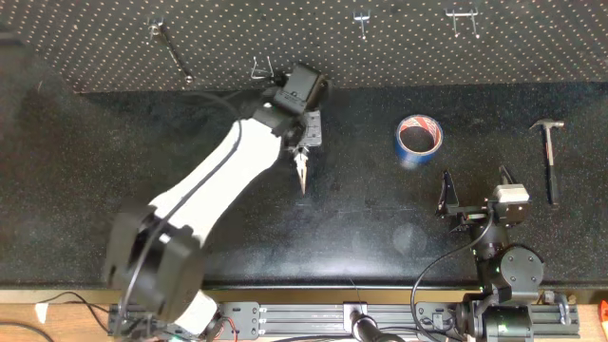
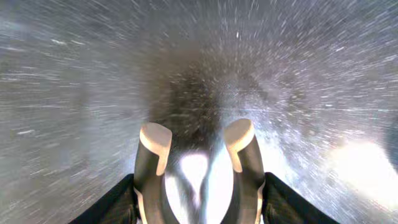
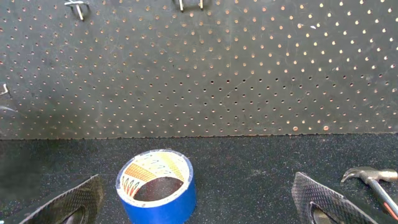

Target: Place Tools Onto Pegboard

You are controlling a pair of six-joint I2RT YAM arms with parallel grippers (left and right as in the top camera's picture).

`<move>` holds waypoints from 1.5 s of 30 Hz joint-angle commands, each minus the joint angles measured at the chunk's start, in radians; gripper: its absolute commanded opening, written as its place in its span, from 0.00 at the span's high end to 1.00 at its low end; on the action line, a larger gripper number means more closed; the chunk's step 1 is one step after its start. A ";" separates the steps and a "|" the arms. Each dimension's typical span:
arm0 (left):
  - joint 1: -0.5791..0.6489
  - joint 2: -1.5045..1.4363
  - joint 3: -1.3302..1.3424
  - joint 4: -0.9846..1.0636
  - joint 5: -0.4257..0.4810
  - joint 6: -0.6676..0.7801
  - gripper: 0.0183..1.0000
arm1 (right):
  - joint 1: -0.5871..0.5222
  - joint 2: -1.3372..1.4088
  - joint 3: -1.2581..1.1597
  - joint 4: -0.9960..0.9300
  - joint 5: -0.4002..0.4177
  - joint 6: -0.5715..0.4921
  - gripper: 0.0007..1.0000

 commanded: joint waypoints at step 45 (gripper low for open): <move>0.187 -0.295 -0.212 0.840 -0.377 0.319 0.00 | 0.006 -0.009 -0.003 -0.005 0.002 0.008 0.00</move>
